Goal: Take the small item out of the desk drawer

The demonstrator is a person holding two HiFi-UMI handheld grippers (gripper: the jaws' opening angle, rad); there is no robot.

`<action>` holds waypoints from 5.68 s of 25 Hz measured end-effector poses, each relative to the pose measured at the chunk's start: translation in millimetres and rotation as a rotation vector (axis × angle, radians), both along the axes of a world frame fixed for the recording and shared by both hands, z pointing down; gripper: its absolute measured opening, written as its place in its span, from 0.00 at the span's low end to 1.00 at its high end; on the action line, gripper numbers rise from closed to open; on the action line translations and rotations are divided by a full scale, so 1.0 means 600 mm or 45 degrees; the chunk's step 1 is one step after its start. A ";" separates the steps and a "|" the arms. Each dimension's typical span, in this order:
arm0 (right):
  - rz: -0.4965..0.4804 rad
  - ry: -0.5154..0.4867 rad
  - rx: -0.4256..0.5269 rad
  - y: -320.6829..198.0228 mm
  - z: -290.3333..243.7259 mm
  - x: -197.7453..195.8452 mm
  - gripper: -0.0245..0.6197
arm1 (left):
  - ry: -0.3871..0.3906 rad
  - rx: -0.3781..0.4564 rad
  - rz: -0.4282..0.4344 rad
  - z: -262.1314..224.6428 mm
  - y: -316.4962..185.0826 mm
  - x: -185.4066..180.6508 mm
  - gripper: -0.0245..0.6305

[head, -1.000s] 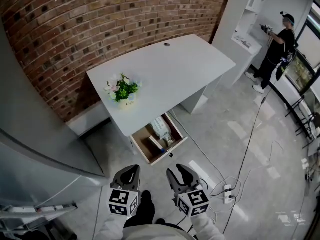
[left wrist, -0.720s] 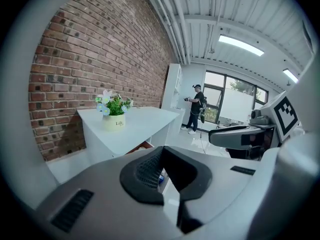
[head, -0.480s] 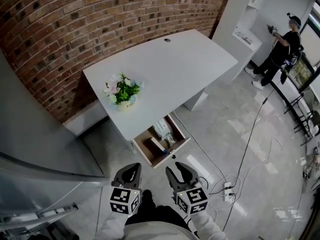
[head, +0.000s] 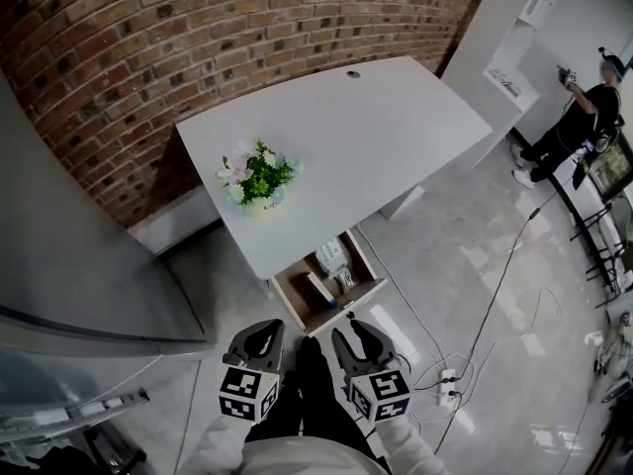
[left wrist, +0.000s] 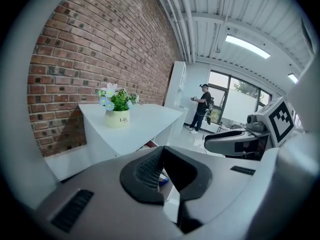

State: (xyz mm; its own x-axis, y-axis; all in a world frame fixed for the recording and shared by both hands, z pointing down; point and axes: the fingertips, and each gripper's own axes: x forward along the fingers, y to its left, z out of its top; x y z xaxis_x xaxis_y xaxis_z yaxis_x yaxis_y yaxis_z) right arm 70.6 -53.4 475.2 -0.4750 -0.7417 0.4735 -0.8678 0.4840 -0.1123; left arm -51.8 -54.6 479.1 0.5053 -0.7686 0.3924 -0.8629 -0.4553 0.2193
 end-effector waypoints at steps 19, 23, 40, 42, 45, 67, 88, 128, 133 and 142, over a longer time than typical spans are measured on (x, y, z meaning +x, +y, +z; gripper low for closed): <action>-0.181 0.145 -0.167 -0.152 0.133 -0.017 0.30 | -0.035 -0.115 -0.097 0.063 -0.102 -0.004 0.07; -0.213 0.168 -0.202 -0.183 0.165 -0.020 0.30 | -0.031 -0.152 -0.130 0.081 -0.120 -0.003 0.07; -0.347 0.330 -0.392 -0.251 0.313 -0.040 0.30 | -0.046 -0.267 -0.255 0.145 -0.154 -0.016 0.07; -0.370 0.351 -0.407 -0.257 0.328 -0.046 0.30 | -0.049 -0.279 -0.257 0.152 -0.157 -0.014 0.07; -0.410 0.398 -0.436 -0.263 0.356 -0.052 0.30 | -0.051 -0.296 -0.261 0.162 -0.162 -0.013 0.07; -0.601 0.656 -0.637 -0.272 0.502 -0.051 0.31 | -0.030 -0.382 -0.352 0.210 -0.174 -0.015 0.07; -0.622 0.757 -0.750 -0.279 0.572 -0.056 0.24 | -0.021 -0.449 -0.451 0.242 -0.147 -0.037 0.07; -0.282 0.396 -0.531 -0.237 0.320 -0.016 0.18 | -0.050 -0.240 -0.270 0.151 -0.157 -0.020 0.07; -0.242 0.340 -0.468 -0.220 0.263 -0.013 0.18 | -0.054 -0.209 -0.246 0.127 -0.148 -0.013 0.07; -0.179 0.252 -0.348 -0.192 0.177 -0.003 0.18 | -0.051 -0.147 -0.197 0.090 -0.134 -0.002 0.07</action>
State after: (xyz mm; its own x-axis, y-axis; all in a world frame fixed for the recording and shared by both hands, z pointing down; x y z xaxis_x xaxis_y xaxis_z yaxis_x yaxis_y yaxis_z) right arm 68.8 -168.5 581.5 -0.4428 -0.5091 0.7381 -0.8128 0.5754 -0.0907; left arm -52.8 -135.1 533.2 0.3668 -0.7846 0.4999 -0.9297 -0.2904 0.2266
